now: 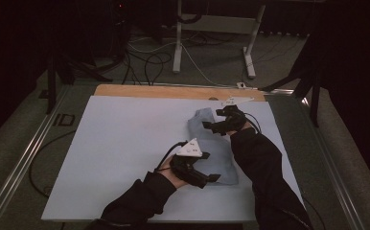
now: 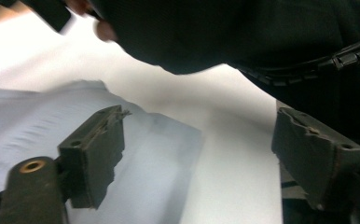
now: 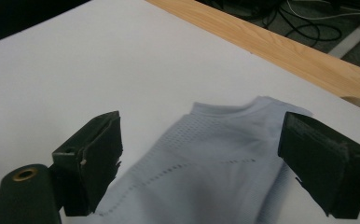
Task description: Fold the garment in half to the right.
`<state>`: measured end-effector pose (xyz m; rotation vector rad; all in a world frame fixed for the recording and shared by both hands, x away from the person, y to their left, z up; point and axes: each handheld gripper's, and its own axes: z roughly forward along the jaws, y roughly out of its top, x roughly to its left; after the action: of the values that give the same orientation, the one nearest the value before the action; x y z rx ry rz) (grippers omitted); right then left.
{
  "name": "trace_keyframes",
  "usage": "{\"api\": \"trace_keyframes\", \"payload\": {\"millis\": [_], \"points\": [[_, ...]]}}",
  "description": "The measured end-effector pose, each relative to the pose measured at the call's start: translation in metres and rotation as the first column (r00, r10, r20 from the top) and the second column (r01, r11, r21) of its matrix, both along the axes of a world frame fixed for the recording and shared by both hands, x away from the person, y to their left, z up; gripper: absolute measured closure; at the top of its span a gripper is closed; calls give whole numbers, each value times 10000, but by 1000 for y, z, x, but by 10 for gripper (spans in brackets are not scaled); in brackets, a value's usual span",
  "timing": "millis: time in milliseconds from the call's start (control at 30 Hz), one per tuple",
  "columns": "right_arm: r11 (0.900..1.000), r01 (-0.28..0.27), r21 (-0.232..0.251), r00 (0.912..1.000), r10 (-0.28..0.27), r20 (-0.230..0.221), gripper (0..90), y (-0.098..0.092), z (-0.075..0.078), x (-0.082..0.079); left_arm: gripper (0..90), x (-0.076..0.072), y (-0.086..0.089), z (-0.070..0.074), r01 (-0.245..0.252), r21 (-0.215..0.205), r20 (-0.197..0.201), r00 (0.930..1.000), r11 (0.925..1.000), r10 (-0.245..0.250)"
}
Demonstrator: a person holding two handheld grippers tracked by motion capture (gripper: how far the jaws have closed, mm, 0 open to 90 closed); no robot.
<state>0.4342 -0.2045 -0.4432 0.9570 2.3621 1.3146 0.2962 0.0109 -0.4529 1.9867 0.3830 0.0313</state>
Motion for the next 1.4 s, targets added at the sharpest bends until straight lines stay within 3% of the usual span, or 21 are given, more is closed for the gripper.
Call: {"api": "trace_keyframes", "payload": {"millis": [67, 133, 233, 433, 500, 567, 600, 800, 1033, 1167, 1300, 1400], "points": [[9999, -134, 46, 9999, 134, 77, 134, 2, 1, -4, 137, 0, 10, 1, -2, -85, 149, 9999, 10000, 4], [9997, -230, 77, 9996, 229, 134, 135, 4, 3, -10, 83, 0, 21, 0, -41, -393, 151, 9999, 9992, 47], [9991, -403, 140, 9990, 400, 215, 134, 7, 6, -19, 5, 0, 38, 0, -214, -486, 33, 9998, 9986, 216], [9959, -837, 329, 9962, 828, 289, 132, 12, 8, -44, 4, 1, 80, -4, -833, -916, 201, 9961, 9923, 855], [9957, -881, 278, 9958, 873, 276, 135, 15, 6, -52, 3, 0, 92, -6, -1118, -1000, 437, 9922, 9887, 1166], [9939, -1032, 381, 9943, 1021, 289, 141, 16, 3, -61, 2, -1, 107, -8, -1133, -1224, 363, 9923, 9860, 1185], [9931, -1096, 414, 9937, 1084, 284, 147, 16, 2, -66, 2, -1, 107, -8, -1133, -1224, 363, 9923, 9860, 1185], [9873, -1558, 327, 9877, 1551, 217, 235, 18, -8, -88, 1, -7, 145, -19, -1701, -1130, 326, 9841, 9789, 1747], [9802, -1918, 485, 9814, 1915, 127, 426, 19, -22, -114, 1, -17, 173, -31, -2275, -990, 413, 9717, 9687, 2324], [9789, -2032, -240, 9785, 2038, 308, 650, 20, -31, -125, 1, -24, 191, -38, -2521, -947, 267, 9664, 9630, 2557], [9735, -2166, -729, 9759, 2181, 124, 898, 20, -39, -132, 2, -34, 207, -44, -2793, -975, 277, 9587, 9552, 2832], [9678, -2356, -887, 9718, 2352, -150, 900, 21, -47, -136, 1, -40, 215, -49, -2942, -1065, 201, 9544, 9498, 2979]]}}
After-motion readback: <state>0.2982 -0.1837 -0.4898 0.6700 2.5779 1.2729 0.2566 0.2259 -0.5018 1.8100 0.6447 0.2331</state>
